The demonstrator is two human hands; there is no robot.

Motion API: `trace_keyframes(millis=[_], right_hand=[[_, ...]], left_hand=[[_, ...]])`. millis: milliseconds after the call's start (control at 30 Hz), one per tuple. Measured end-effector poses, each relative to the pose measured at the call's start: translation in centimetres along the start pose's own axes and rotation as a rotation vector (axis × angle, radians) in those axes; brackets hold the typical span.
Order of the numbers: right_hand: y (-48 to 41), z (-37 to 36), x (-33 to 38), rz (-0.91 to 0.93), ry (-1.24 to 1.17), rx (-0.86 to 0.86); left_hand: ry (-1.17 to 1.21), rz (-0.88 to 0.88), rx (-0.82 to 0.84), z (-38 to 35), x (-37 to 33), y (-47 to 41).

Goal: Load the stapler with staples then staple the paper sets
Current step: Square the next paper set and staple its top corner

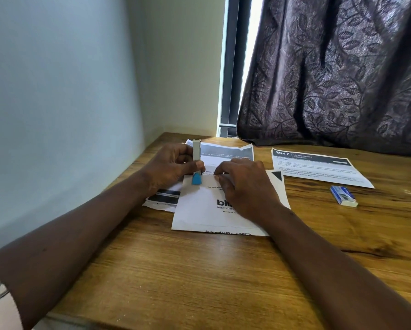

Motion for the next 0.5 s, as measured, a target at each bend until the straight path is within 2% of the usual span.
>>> trace_keyframes(millis=[167,300,400,500], right_hand=[[0.0,-0.2,-0.5,-0.025,-0.016,-0.006],[0.0,-0.4,-0.6,-0.018,-0.020,-0.010],[0.0,-0.5,-0.7,-0.015,-0.025,-0.010],[0.0,-0.2,-0.7,-0.011,-0.043,-0.036]], left_hand=[[0.078,-0.029,-0.090,1.2,0.0,-0.2],[0.078,-0.052,-0.290,4.3,0.0,-0.1],[-0.383,-0.134,-0.516,6.1,-1.4,0.9],[-0.720,-0.133,-0.555,5.4,-2.1,1.3]])
Point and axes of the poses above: each hand's wrist, its own y-axis away from the middle knuckle, its own z-axis out of the back of the hand, x = y × z, the point moved 10 cm from there along -y, towards the middle knuckle, and after that the axes turned 10 degrees about z, right-handed, at the moved point
